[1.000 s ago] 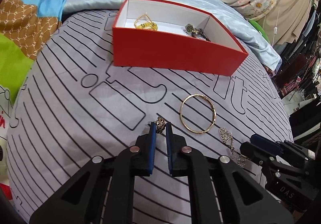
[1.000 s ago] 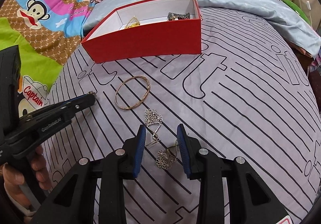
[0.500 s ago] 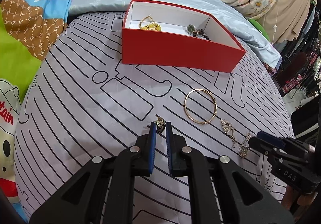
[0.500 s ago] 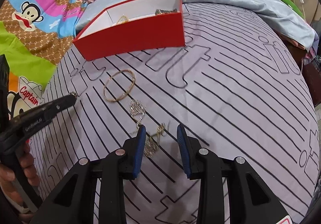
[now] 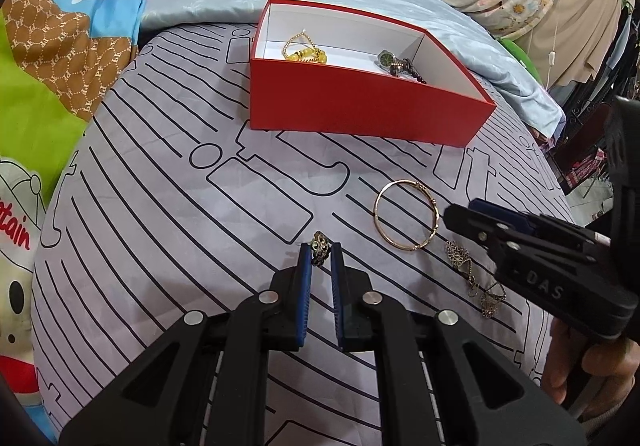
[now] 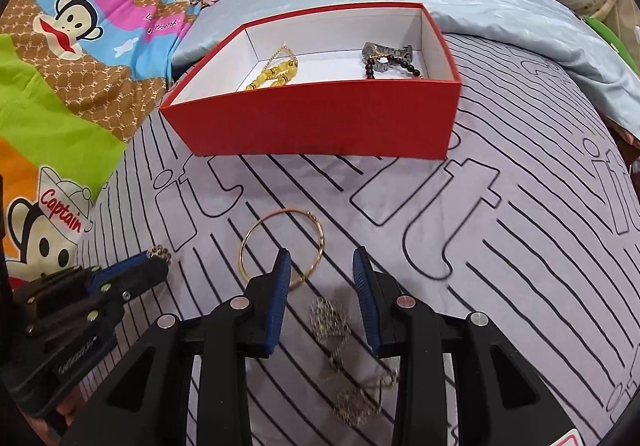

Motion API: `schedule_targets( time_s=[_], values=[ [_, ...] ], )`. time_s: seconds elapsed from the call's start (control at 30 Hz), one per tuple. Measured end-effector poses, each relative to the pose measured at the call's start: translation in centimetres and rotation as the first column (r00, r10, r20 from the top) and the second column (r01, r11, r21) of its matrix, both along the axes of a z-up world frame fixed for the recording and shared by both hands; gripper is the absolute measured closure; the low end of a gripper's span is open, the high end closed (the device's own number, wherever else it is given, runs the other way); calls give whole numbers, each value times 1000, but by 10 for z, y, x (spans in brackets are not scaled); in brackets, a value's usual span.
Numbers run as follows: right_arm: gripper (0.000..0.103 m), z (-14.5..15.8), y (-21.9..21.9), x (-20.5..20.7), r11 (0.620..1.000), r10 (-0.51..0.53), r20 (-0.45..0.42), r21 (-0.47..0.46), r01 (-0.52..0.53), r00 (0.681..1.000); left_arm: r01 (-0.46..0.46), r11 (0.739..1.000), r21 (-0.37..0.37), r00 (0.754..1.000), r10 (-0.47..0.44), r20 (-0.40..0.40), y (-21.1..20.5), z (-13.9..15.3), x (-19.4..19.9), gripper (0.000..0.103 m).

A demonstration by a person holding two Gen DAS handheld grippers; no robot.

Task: Organize jewelry
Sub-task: 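Grasp the small gold ring with the left tool while the right tool grasps the silver chain pendant, then carry the ring and the pendant with gold bangle into the red box, open both tools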

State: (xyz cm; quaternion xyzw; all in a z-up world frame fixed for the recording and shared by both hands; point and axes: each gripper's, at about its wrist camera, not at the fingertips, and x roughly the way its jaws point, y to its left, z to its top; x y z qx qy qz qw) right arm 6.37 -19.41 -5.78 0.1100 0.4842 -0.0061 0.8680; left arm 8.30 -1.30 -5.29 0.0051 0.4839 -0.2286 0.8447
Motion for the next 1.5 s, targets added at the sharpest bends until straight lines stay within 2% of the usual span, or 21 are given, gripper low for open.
schedule_targets(
  time_s=[0.2,0.47,0.77,1.13,1.5],
  values=[
    [75,-8,1,15,1000,6,-10,-12,-7,1000,-2,1000,0,1000,2,-2,0,0,4,94],
    [100,-16,2,19,999,6,-18,-31,-7,1000,-3,1000,-3,1000,3,-3,0,0,7,94],
    [101,-7,-3,6,1000,-15,-1,-10,15,1000,-2,1000,-14,1000,3,11,2,7,6,94],
    [101,44,-15,-25,999,-42,100,-16,43,994,16,999,-46,998,-14,60,-2,35,3,94],
    [101,109,-19,0,998,-3,256,-55,18,967,32,996,-80,984,-18,178,-19,85,33,94]
  ],
)
